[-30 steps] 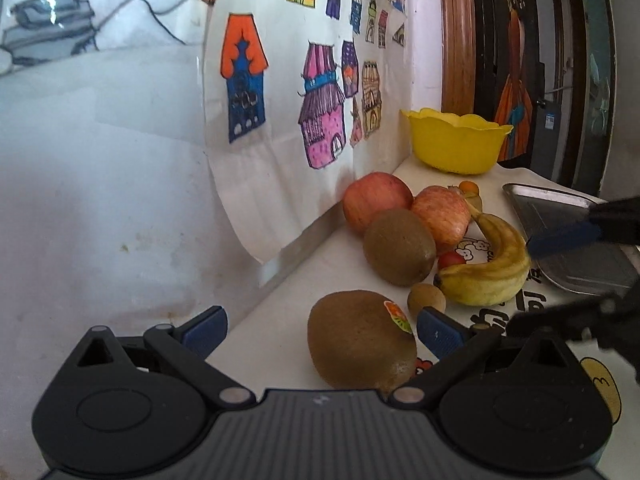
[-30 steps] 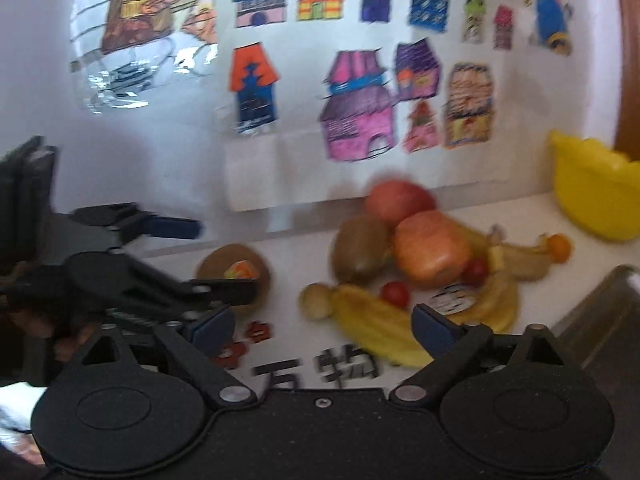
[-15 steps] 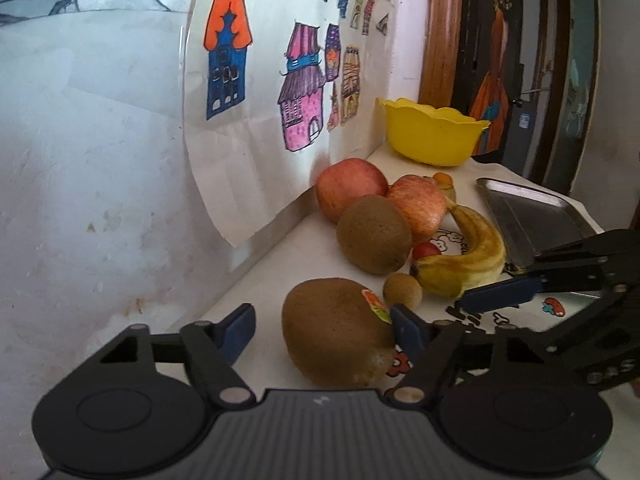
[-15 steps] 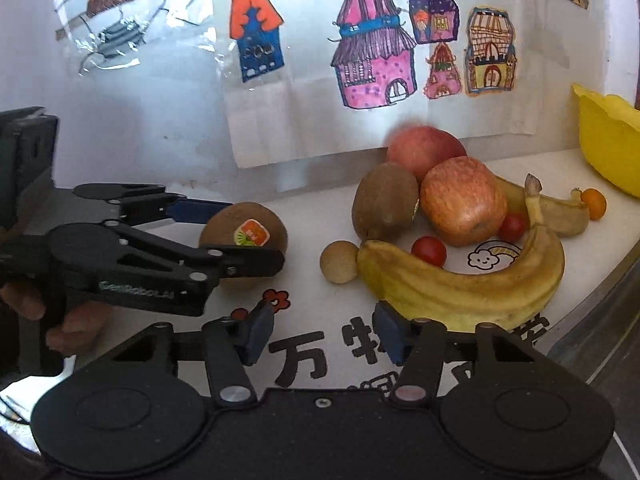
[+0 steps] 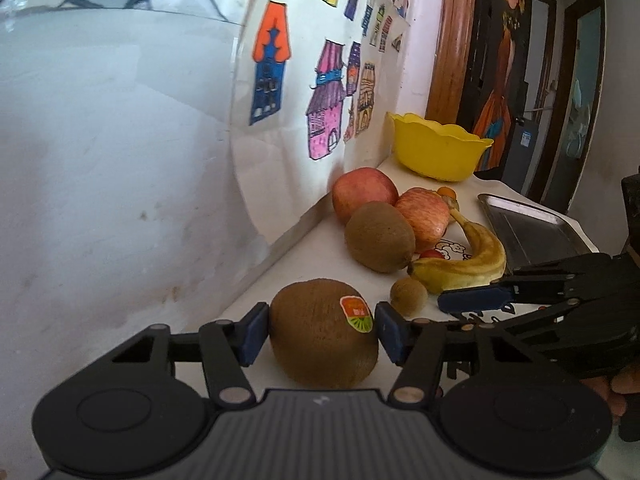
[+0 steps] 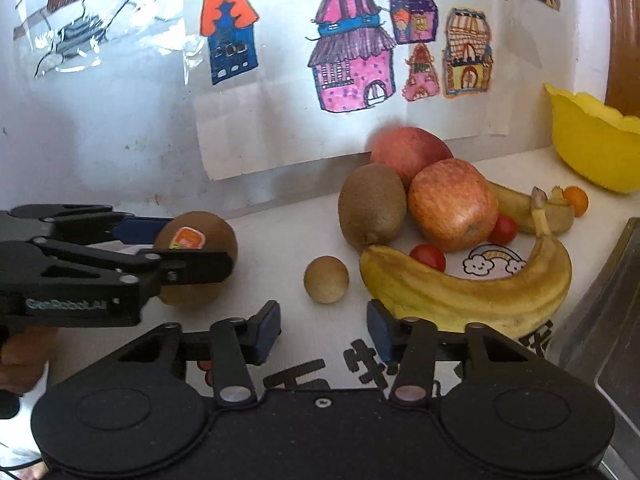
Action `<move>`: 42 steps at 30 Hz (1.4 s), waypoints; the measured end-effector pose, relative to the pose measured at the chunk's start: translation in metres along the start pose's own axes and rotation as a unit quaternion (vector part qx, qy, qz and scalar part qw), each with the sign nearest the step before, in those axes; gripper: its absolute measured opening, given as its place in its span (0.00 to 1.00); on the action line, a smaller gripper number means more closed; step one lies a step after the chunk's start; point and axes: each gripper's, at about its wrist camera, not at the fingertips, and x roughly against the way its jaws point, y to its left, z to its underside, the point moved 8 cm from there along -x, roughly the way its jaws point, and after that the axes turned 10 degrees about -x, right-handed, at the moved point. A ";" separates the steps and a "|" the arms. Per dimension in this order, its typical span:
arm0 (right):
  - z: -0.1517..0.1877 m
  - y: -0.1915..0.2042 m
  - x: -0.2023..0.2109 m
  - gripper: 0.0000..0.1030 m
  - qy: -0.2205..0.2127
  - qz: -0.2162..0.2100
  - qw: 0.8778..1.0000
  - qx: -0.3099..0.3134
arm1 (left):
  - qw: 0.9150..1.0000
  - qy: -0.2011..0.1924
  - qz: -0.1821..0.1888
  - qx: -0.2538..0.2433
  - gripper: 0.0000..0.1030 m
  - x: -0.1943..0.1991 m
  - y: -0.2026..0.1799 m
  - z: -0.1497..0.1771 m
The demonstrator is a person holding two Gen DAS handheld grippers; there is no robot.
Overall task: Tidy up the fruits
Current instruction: 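Close the right tool on the small round brown fruit while the left tool holds the kiwi, then carry both fruits over the metal tray and open both tools to release them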
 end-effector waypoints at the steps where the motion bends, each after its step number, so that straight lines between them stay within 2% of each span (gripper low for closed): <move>1: 0.000 0.002 -0.001 0.47 -0.002 0.001 1.000 0.002 | 1.000 -0.001 0.000 0.002 0.60 0.001 0.002 0.001; 5: -0.004 0.005 -0.007 0.46 -0.010 0.003 1.000 0.002 | 1.000 -0.001 0.003 0.004 0.60 0.003 0.004 0.002; 11: -0.008 0.006 -0.016 0.39 -0.028 0.006 1.000 0.009 | 1.000 -0.003 0.002 0.011 0.62 0.000 0.004 0.003; 13: -0.009 0.005 -0.017 0.31 -0.030 0.006 1.000 0.008 | 1.000 -0.002 0.002 0.013 0.64 -0.001 0.003 0.004; 15: -0.010 0.004 -0.018 0.28 -0.031 0.008 0.999 0.007 | 1.000 0.001 0.003 0.014 0.64 -0.004 0.002 0.005; 21: -0.008 0.004 -0.015 0.28 -0.030 0.000 1.000 0.001 | 1.000 0.011 0.003 0.006 0.65 -0.008 -0.004 0.008; 25: -0.003 0.004 -0.009 0.28 -0.028 -0.005 1.000 0.001 | 1.000 0.011 0.002 -0.001 0.62 -0.012 -0.006 0.007; 27: -0.001 0.003 -0.006 0.28 -0.026 -0.006 1.000 0.001 | 1.000 0.012 0.000 -0.011 0.57 -0.015 -0.008 0.007; 32: 0.006 0.000 0.004 0.28 -0.030 -0.009 1.000 -0.005 | 0.999 0.009 -0.017 -0.040 0.57 -0.013 -0.017 0.007; 37: 0.014 -0.006 0.020 0.28 -0.033 -0.012 0.999 -0.015 | 0.999 0.014 0.001 -0.036 0.57 -0.004 -0.031 0.010; 42: 0.020 -0.019 0.050 0.28 -0.050 0.003 0.998 -0.023 | 0.999 0.000 0.008 -0.043 0.57 0.005 -0.052 -0.001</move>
